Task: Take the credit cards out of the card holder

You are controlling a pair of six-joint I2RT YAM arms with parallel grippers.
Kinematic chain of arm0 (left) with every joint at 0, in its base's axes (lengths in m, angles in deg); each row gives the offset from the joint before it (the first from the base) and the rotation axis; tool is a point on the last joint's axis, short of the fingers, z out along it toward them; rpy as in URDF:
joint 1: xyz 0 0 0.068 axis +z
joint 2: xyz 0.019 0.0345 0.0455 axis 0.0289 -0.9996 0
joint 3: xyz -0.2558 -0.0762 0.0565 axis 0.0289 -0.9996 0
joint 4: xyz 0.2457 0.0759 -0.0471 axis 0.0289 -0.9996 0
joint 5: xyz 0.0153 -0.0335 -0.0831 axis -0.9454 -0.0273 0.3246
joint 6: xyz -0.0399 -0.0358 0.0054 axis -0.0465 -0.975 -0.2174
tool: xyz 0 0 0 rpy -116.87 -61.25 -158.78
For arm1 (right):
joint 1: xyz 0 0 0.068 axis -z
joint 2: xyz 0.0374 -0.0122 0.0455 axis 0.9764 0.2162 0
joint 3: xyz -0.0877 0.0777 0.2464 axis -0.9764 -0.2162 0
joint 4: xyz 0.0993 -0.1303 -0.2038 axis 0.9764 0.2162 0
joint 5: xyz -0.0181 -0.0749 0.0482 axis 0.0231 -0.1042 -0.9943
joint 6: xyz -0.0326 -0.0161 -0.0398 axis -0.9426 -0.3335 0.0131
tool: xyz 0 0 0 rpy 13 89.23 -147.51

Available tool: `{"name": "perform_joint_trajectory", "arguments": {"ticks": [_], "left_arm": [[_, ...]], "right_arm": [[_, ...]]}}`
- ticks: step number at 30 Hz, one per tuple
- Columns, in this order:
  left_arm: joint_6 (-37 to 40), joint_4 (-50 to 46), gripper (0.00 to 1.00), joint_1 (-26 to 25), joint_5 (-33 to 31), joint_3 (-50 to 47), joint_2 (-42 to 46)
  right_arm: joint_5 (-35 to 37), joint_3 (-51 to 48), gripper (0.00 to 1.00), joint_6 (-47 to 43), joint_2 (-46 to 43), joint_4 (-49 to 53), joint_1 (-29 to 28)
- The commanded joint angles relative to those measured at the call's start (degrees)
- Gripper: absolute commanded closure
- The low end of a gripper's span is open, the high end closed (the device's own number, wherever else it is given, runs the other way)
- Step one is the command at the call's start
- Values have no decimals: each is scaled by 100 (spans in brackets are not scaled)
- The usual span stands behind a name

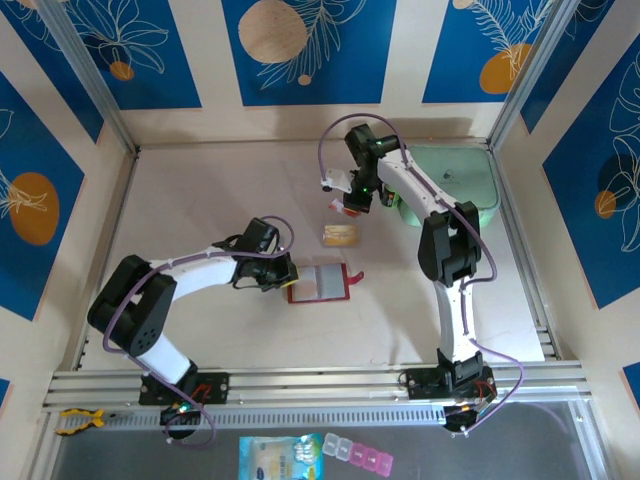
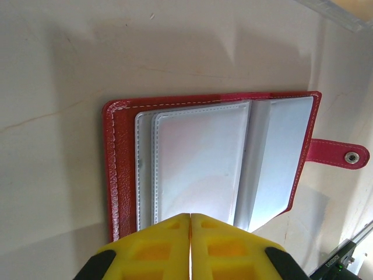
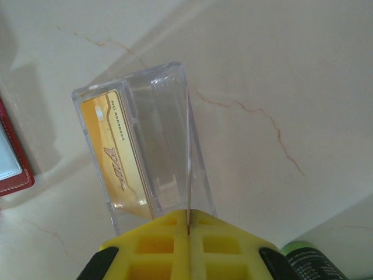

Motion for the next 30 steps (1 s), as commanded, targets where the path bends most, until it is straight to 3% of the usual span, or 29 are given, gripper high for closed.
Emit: {"name": "perform_joint_trajectory", "arguments": {"ticks": [1, 8, 18, 24, 30], "left_arm": [[25, -170, 90, 43, -43, 1, 87], [31, -176, 90, 53, 2, 37, 36], [58, -147, 90, 62, 37, 63, 12], [100, -142, 91, 61, 32, 76, 3], [117, -77, 92, 89, 27, 24, -30]], "right_arm": [[-225, 154, 97, -151, 128, 225, 30], [-320, 49, 87, -78, 128, 212, 38], [-434, -102, 86, 236, -282, 89, 22], [-737, -676, 88, 1146, -758, -424, -47], [-1133, -1747, 90, 2754, -1396, -1325, -252]]}}
